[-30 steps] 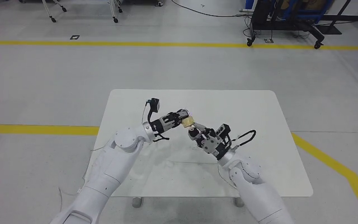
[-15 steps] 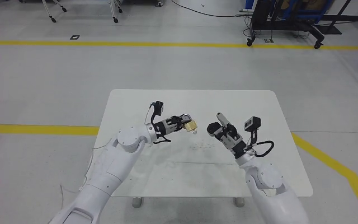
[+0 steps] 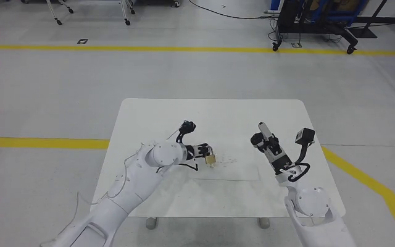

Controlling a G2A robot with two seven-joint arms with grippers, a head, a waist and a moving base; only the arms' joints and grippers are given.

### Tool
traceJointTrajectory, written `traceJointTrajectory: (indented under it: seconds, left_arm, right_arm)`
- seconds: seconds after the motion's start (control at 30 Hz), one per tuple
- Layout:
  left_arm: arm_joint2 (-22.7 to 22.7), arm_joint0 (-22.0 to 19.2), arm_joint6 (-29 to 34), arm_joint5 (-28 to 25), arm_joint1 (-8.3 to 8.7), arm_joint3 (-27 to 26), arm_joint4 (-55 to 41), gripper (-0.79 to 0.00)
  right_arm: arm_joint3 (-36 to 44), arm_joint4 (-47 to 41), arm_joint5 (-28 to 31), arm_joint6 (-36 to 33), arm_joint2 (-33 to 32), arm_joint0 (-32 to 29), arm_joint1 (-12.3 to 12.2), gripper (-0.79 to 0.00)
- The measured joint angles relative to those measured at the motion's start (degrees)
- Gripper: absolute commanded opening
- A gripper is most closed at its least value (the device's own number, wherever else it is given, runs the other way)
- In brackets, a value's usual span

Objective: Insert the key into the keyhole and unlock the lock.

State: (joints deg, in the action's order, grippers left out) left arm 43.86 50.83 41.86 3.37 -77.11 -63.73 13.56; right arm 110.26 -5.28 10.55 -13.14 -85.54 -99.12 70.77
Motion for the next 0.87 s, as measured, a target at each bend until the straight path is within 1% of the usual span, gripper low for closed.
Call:
traceJointTrajectory:
  seconds: [0.03, 0.07, 0.1, 0.13, 0.27, 0.4, 0.47, 0.53, 0.63, 0.7, 0.73, 0.77, 0.87]
  left_arm:
    - [-0.54, -0.24, 0.27, 0.4, -0.1, 0.15, 1.06, -0.422]
    - [-1.2, -0.58, 0.76, 0.81, -0.22, 0.46, 2.36, -0.311]
    - [-1.62, -0.84, 1.1, 1.09, -0.31, 0.73, 3.23, -0.08]
    - [-1.96, -1.07, 1.42, 1.31, -0.4, 0.99, 3.9, 0.0]
    - [-2.15, -1.64, 2.27, 1.15, -0.72, 1.84, 3.93, 0.0]
    - [-0.98, -1.84, 3.01, -0.32, -0.75, 2.46, 1.99, 0.0]
    - [0.38, -1.65, 2.13, -2.0, -0.61, 2.15, 0.29, 0.0]
    - [1.75, -1.26, -0.15, -4.08, -0.32, 1.02, 0.25, 0.0]
    - [4.74, 0.57, -7.39, -8.55, 0.65, -2.97, 2.81, 0.0]
    - [6.45, 2.29, -13.85, -9.52, 1.76, -6.93, 8.88, 0.0]
    - [6.97, 3.25, -16.88, -8.93, 2.26, -9.05, 13.24, 0.0]
    - [7.72, 4.86, -21.29, -7.4, 2.92, -12.18, 19.99, 0.0]
    - [9.8, 9.8, -30.79, -2.99, 4.37, -20.0, 35.43, 0.0]
  right_arm:
    - [0.0, 0.0, 0.0, 0.0, 0.0, 0.0, 0.0, 0.0]
    - [0.0, 0.0, 0.0, 0.0, 0.0, 0.0, 0.0, 0.0]
    - [0.0, 0.0, 0.0, 0.0, 0.0, 0.0, 0.0, 0.0]
    - [0.0, 0.0, 0.0, 0.0, 0.0, 0.0, 0.0, 0.0]
    - [0.0, 0.0, 0.0, 0.0, 0.0, 0.0, 0.0, 0.0]
    - [0.0, 0.0, 0.0, 0.0, 0.0, 0.0, 0.0, 0.0]
    - [0.0, 0.01, 0.0, 0.0, 0.0, 0.0, 0.0, 0.0]
    - [-0.09, 0.15, -0.07, 0.07, 0.07, 0.04, 0.01, 0.0]
    - [-0.48, 2.16, 0.4, 1.7, -0.19, 0.53, 0.03, 0.0]
    - [-0.28, 2.86, 1.84, 3.81, -1.47, 0.98, 0.04, 0.0]
    - [-0.06, 3.23, 2.58, 4.88, -2.36, 1.19, 0.03, 0.0]
    - [0.34, 3.86, 3.63, 6.45, -3.72, 1.43, 0.0, 0.0]
    - [1.44, 5.68, 6.43, 10.73, -7.64, 1.91, -0.06, 0.0]
